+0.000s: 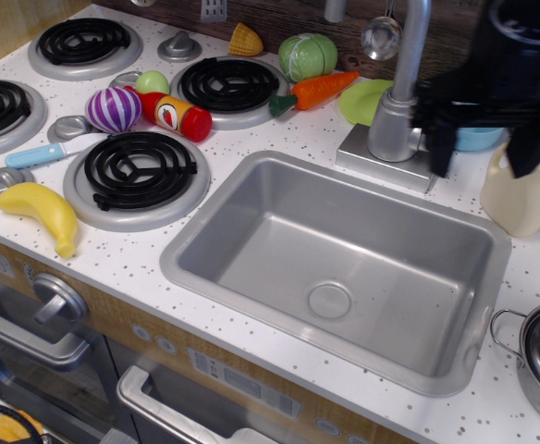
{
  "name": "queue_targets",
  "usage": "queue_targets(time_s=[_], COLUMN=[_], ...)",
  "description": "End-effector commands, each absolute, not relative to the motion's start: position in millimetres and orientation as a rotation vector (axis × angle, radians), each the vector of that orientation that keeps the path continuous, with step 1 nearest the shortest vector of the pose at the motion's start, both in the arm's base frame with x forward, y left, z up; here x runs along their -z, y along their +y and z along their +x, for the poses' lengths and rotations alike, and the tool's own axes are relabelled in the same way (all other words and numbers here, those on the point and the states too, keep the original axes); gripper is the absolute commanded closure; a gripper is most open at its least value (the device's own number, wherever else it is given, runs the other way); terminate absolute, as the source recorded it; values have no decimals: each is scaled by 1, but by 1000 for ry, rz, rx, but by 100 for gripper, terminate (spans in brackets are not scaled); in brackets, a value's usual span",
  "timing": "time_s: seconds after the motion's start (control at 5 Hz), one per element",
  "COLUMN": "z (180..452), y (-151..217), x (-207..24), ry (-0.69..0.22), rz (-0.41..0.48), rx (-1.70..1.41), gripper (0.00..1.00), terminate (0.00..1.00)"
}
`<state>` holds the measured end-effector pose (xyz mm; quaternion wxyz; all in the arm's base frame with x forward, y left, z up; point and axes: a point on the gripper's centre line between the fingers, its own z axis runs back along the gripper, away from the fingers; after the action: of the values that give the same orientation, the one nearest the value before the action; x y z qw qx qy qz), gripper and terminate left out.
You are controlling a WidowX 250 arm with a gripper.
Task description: Put detergent in sink
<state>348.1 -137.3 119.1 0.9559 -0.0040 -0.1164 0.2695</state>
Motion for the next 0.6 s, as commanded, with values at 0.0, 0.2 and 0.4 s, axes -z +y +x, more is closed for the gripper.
queue_targets(time_s=[0.0,0.2,0.4], z=[383,398,409], y=[-160,-167,-172], x=[-140,-143,-141], ry=[-314,-333,-339], rz=[-42,-37,-57], rx=[-623,-630,-630], gripper=[0,0,0], terminate=[0,0,0])
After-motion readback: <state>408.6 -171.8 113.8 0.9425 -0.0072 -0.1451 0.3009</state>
